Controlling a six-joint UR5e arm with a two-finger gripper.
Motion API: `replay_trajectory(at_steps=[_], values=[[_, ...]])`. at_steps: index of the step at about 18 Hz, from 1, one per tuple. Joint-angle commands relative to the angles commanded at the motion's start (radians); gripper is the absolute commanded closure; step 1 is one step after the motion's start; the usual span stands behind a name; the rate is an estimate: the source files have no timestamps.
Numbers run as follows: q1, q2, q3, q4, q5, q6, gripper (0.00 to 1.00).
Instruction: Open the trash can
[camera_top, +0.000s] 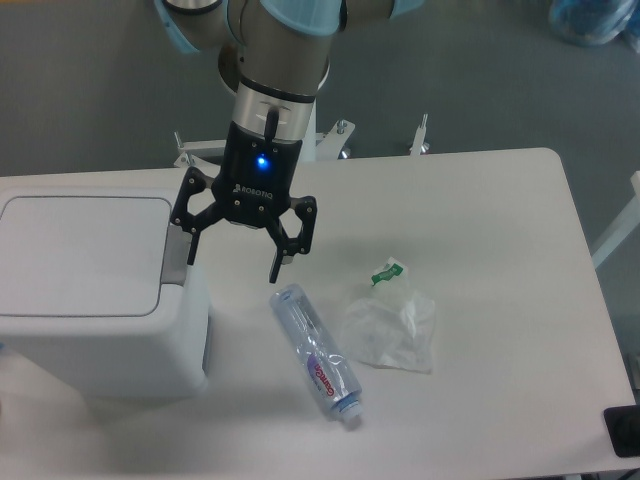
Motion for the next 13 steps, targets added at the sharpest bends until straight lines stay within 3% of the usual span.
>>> replay_trajectory(at_steps=[13], values=[[-0.014,0.005,-0.012,0.002,0.003,0.000,0.00]])
